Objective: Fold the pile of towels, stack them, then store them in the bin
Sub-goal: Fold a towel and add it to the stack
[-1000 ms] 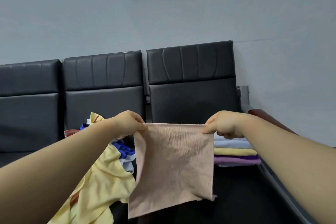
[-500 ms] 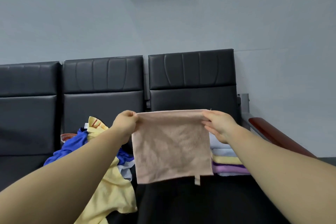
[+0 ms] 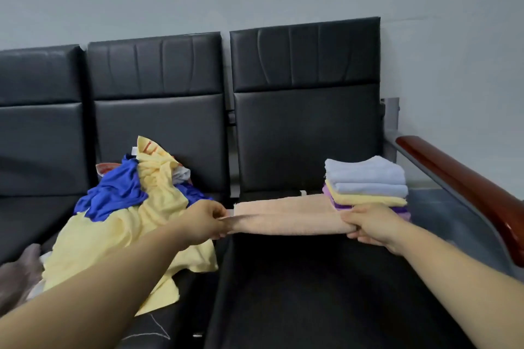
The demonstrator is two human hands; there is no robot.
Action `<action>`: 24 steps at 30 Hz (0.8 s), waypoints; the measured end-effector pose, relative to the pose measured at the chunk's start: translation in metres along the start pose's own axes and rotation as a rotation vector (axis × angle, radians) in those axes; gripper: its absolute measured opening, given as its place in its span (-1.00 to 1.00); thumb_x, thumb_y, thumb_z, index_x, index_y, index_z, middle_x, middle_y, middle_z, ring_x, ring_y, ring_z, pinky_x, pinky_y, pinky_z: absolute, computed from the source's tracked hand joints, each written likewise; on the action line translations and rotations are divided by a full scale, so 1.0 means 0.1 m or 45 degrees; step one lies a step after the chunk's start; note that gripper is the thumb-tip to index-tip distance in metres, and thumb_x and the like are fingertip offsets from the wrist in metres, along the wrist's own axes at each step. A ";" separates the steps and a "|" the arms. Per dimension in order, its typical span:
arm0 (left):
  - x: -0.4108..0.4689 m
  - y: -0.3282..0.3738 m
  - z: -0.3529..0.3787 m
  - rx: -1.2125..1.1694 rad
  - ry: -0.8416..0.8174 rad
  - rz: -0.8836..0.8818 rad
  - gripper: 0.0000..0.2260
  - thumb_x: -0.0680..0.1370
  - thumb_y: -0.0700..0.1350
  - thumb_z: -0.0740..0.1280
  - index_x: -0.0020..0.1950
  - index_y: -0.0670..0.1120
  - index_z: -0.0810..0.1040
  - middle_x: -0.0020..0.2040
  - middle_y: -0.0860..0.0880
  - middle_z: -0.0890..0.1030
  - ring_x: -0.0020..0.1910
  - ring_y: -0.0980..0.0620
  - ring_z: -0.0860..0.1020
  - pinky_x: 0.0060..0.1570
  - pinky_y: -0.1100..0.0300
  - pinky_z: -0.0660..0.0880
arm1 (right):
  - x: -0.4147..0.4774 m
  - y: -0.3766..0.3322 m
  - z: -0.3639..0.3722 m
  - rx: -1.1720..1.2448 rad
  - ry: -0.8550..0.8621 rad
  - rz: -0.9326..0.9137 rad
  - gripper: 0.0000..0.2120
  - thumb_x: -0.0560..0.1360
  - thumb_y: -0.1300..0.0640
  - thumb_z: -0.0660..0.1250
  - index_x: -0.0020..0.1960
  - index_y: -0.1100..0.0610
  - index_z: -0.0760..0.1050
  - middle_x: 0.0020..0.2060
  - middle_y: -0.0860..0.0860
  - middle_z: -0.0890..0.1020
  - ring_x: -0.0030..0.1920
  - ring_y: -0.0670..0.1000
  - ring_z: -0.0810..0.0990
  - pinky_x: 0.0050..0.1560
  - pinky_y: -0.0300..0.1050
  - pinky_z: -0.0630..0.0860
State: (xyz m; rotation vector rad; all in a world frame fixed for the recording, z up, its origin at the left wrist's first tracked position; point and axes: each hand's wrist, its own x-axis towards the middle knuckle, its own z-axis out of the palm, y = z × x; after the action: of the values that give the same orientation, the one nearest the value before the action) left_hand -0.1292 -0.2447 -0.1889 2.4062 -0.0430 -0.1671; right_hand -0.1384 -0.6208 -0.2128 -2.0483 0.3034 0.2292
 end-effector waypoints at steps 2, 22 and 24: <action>-0.04 -0.18 0.24 -0.119 -0.013 -0.098 -0.88 0.54 -0.19 0.45 -0.06 -0.26 0.66 -0.29 -0.17 0.69 -0.37 0.10 0.59 -0.31 0.24 0.58 | -0.02 0.24 0.07 -0.103 -0.023 0.075 -0.84 0.60 0.00 0.39 0.01 0.08 0.66 -0.26 0.04 0.66 -0.36 -0.05 0.59 -0.41 -0.20 0.46; -0.01 -0.60 0.56 -0.767 -0.259 -0.686 -0.78 0.65 -0.09 0.31 0.17 -0.20 0.62 -0.01 -0.16 0.69 -0.08 -0.11 0.64 -0.12 0.06 0.57 | 0.13 0.45 0.32 -0.046 -0.289 0.409 -0.81 0.65 0.08 0.31 0.24 0.06 0.58 -0.02 0.07 0.77 0.03 0.09 0.75 -0.14 -0.04 0.66; -0.01 -0.56 0.59 -0.745 -0.190 -0.657 -0.84 0.66 -0.10 0.30 0.08 -0.16 0.61 -0.09 -0.12 0.67 -0.14 -0.08 0.63 -0.15 0.09 0.54 | 0.14 0.44 0.34 -0.063 -0.239 0.372 -0.84 0.63 0.11 0.33 0.18 0.09 0.60 -0.01 0.11 0.76 0.04 0.13 0.74 -0.08 0.02 0.69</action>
State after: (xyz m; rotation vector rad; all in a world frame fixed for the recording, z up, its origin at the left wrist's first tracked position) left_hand -0.1385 -0.2419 -0.2698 1.7723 0.4949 -0.5193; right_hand -0.1404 -0.6129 -0.2695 -2.0080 0.4832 0.6098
